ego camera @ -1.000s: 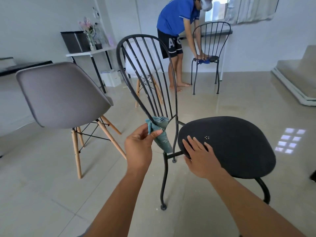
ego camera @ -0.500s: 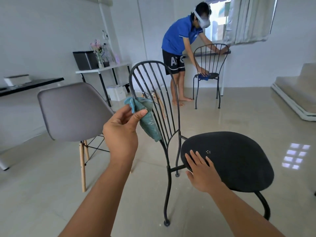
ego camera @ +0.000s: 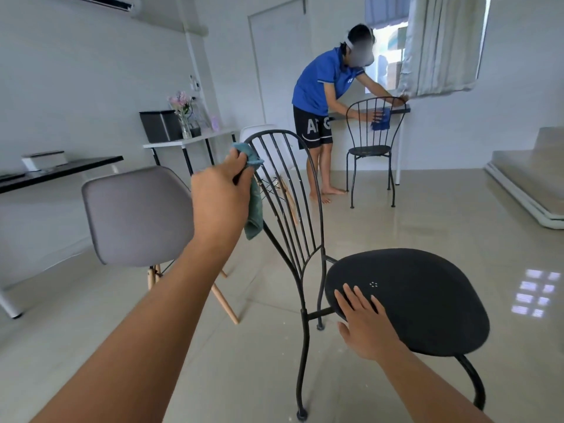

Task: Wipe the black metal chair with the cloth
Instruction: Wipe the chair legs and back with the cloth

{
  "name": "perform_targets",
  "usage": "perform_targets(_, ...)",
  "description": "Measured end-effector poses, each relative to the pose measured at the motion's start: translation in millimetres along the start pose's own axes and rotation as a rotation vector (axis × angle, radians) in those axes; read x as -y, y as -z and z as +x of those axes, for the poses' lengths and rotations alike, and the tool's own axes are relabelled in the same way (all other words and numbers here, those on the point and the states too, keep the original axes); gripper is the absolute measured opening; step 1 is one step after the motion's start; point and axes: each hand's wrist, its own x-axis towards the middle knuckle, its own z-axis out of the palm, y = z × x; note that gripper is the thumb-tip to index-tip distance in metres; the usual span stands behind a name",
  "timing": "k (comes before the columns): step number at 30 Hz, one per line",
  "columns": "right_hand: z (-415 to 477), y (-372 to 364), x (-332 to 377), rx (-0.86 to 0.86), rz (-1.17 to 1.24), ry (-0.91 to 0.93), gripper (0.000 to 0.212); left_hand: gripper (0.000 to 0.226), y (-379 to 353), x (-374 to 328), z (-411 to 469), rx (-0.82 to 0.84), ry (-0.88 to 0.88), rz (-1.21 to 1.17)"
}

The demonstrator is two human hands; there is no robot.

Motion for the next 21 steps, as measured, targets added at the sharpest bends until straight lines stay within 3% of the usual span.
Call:
perform_targets(7,2.2,-2.7,-1.6,0.016,-0.007,-0.008,0.076,0.029,1.5,-2.1,72.5,0.344,-0.254,0.464)
perform_targets(10,2.6,0.0,-0.9,0.020,-0.003,-0.017,0.076,0.035,-0.4,-0.5,86.3,0.403,-0.338,0.575)
perform_targets(12,2.9,2.9,-0.4,0.035,-0.010,-0.020,0.076,0.042,-0.5,6.9,86.2,0.490,-0.407,0.594)
perform_targets(15,2.0,3.0,-0.5,0.044,-0.002,-0.019,0.076,0.058,2.6,30.1,70.9,0.619,-0.660,0.574)
perform_targets(21,-0.5,2.7,0.8,0.057,0.000,-0.035,0.074,0.061,27.2,34.5,39.7,0.606,-0.818,0.519)
